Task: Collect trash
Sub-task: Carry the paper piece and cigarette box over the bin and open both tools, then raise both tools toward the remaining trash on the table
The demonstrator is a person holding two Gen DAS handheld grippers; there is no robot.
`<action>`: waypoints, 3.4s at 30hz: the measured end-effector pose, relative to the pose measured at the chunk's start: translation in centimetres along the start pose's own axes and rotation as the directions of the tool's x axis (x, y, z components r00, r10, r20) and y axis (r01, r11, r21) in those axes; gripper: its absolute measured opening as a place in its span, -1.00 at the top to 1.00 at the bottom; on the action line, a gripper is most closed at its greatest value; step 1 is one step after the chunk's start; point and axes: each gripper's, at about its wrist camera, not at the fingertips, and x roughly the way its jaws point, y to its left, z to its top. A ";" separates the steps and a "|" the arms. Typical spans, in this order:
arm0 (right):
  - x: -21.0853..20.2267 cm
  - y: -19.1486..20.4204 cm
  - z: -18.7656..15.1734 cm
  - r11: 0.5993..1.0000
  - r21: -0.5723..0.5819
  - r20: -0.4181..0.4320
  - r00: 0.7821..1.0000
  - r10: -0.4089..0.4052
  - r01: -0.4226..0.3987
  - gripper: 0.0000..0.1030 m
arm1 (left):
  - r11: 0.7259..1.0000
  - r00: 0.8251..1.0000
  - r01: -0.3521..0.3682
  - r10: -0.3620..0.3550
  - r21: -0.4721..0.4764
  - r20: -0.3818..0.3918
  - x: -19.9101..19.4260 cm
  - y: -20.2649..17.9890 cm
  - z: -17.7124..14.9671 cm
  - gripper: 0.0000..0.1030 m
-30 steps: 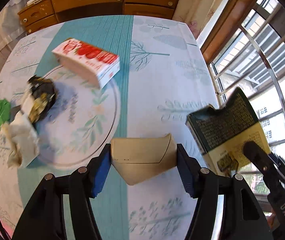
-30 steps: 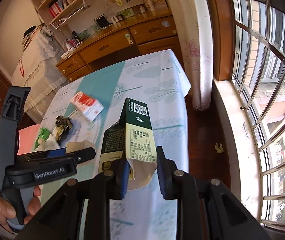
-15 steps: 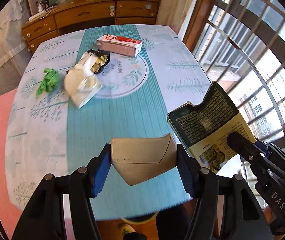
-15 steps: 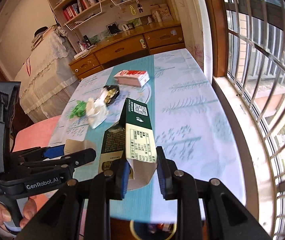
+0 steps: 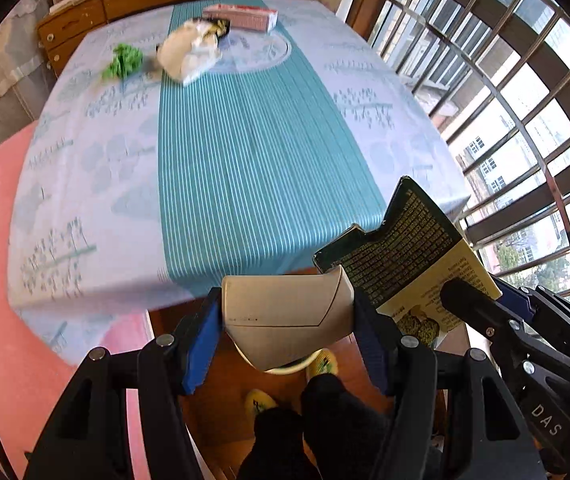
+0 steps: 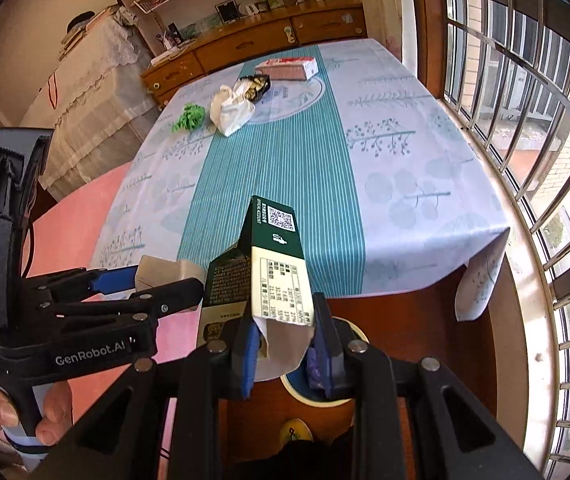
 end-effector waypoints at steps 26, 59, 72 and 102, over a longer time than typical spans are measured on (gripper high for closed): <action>24.5 -9.5 -14.4 0.997 -0.042 -0.301 0.951 -0.067 0.057 0.44 | 0.982 0.989 -0.100 0.080 -0.161 -0.127 26.1 0.7 -12.0 -0.19; 24.8 -8.1 -12.6 0.992 0.040 -0.312 0.944 -0.102 0.120 0.00 | 0.962 0.986 -0.166 0.156 -0.217 -0.062 20.1 3.6 -10.2 -0.94; 13.4 -5.4 -7.0 0.997 0.016 -0.228 0.971 -0.071 0.077 -0.01 | 0.961 0.985 -0.159 0.170 -0.225 0.033 7.4 1.7 -6.6 -0.94; -4.0 -0.6 4.7 0.978 -0.207 0.080 0.997 0.015 0.002 -0.01 | 0.927 0.876 -0.260 0.345 -0.271 0.338 -14.8 -2.5 -0.8 -0.94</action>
